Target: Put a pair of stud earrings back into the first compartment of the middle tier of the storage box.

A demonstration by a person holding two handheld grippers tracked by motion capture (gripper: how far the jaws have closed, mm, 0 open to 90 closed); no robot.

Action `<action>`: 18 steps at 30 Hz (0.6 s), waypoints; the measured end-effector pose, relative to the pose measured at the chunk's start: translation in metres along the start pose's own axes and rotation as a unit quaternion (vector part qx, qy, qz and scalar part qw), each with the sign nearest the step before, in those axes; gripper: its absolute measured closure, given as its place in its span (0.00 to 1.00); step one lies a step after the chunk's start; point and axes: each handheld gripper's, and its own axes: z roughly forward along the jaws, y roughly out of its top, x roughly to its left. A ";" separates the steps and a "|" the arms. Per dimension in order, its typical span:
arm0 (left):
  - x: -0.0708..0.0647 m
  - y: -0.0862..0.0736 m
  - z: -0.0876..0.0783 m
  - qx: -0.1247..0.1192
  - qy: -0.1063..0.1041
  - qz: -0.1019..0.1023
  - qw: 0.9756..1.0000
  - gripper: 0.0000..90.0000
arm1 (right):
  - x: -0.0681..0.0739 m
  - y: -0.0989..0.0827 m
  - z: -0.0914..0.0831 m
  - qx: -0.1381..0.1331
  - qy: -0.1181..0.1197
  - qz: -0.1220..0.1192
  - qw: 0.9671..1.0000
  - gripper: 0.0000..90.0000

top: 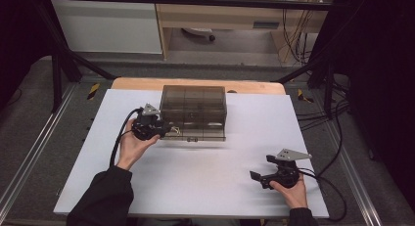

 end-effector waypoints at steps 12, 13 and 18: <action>0.002 -0.024 -0.025 -0.018 -0.025 0.007 1.000 0.29 | 0.000 0.000 0.000 -0.001 0.000 0.001 1.000 0.01; 0.003 -0.027 -0.026 -0.019 -0.024 0.009 0.999 0.27 | 0.000 0.000 0.000 -0.001 0.000 0.001 1.000 0.01; 0.008 -0.041 -0.034 -0.027 -0.029 0.002 0.999 0.18 | 0.000 0.000 -0.001 -0.001 0.000 0.001 1.000 0.01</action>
